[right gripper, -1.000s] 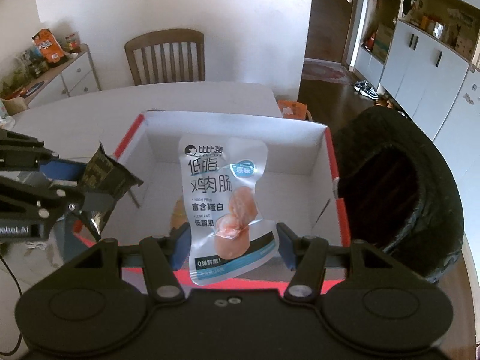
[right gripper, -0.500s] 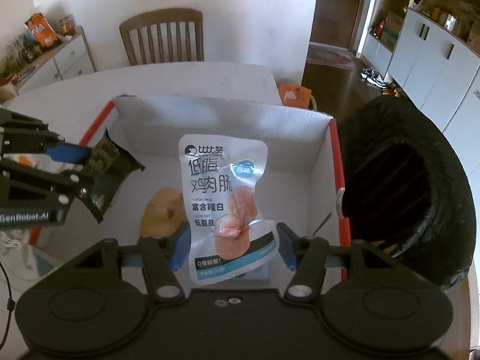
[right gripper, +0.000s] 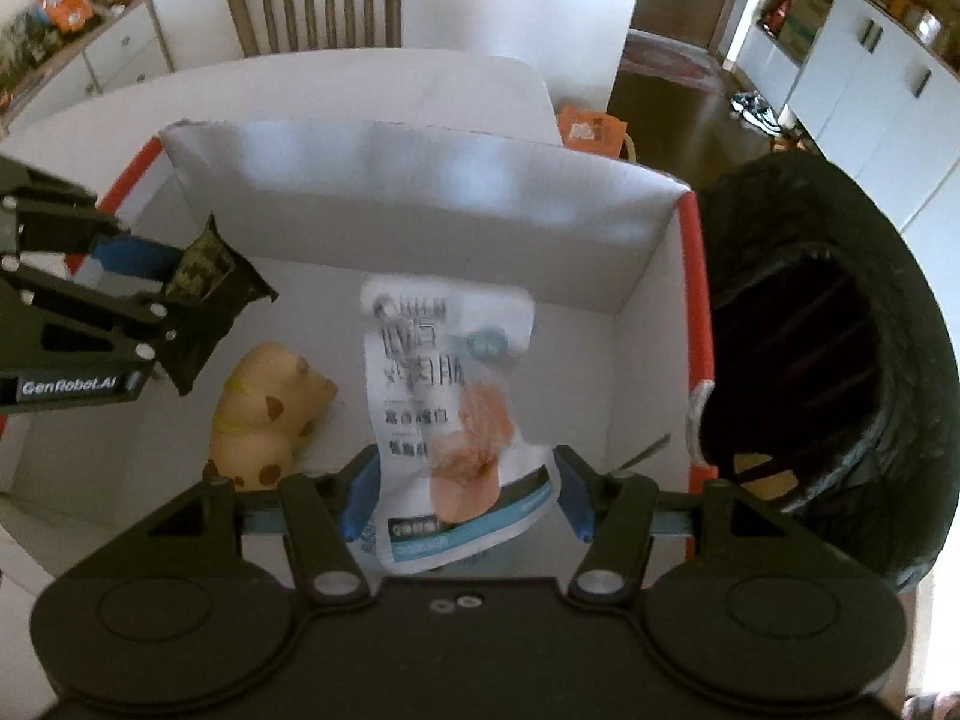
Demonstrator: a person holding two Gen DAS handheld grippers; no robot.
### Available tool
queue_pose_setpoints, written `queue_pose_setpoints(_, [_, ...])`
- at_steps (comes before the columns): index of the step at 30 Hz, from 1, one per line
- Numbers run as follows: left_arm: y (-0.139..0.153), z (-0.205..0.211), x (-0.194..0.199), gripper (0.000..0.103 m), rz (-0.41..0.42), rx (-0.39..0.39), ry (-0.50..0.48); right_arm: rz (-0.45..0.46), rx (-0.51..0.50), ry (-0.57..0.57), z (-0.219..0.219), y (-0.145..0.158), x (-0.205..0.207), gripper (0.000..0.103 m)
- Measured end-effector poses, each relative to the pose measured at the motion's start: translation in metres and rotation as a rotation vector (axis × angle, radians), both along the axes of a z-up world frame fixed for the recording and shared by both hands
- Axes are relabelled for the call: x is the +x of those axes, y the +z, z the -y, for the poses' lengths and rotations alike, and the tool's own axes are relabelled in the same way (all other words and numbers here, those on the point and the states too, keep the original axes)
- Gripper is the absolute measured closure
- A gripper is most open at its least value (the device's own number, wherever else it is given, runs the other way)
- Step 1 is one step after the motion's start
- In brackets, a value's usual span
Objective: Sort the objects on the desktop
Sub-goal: 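Open both grippers to drop the packet and pouch into the box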
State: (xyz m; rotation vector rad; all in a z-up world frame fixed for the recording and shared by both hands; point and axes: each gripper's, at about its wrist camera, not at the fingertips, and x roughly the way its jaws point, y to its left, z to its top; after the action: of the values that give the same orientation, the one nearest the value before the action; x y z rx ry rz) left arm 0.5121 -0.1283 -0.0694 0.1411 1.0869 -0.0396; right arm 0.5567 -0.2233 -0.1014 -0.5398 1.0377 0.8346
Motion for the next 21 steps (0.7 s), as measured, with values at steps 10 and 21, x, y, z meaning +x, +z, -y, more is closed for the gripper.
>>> queue_pose_setpoints(10, [-0.012, 0.006, 0.009, 0.071, -0.083, 0.043, -0.052, 0.014, -0.077, 0.086, -0.021, -0.012, -0.01, 0.042])
queue_pose_setpoints(21, [-0.017, 0.011, 0.014, 0.071, -0.109, 0.055, -0.054, 0.0, -0.053, 0.104, -0.02, -0.01, -0.012, 0.027])
